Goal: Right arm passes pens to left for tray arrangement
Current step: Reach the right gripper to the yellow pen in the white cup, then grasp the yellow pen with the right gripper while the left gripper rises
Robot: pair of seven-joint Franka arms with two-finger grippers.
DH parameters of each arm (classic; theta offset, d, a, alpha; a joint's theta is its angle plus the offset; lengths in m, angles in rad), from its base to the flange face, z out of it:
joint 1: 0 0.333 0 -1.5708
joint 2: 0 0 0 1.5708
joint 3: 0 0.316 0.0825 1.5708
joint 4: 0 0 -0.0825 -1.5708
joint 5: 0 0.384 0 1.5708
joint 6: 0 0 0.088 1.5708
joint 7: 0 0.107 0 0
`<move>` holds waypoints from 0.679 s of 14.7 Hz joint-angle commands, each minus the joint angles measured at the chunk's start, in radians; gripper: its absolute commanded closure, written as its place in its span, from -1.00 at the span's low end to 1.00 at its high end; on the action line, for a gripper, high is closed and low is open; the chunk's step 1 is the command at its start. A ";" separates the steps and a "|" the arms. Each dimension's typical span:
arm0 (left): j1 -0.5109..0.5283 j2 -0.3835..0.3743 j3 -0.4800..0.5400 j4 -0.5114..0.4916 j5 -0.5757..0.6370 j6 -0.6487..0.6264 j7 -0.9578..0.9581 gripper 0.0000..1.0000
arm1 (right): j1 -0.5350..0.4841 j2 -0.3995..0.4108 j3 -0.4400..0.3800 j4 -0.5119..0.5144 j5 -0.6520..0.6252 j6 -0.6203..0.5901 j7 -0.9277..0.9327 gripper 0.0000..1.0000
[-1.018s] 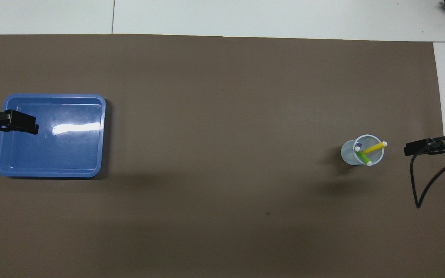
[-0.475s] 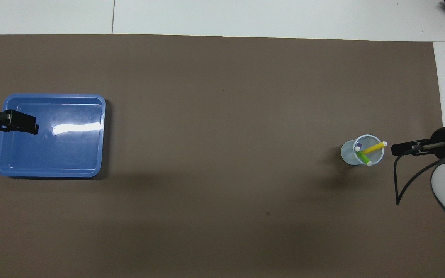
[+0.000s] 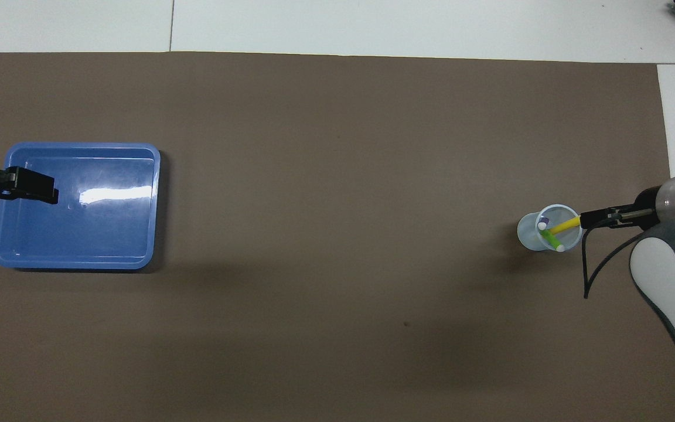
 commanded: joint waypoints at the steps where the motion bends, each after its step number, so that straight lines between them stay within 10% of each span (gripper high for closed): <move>1: -0.009 -0.013 0.008 -0.010 0.009 -0.008 0.005 -1.00 | 0.003 0.027 0.003 -0.015 -0.013 0.056 -0.008 -0.98; 10: -0.007 -0.015 0.008 -0.010 0.009 -0.008 0.005 -1.00 | 0.038 0.055 0.003 -0.035 -0.013 0.121 0.032 -0.78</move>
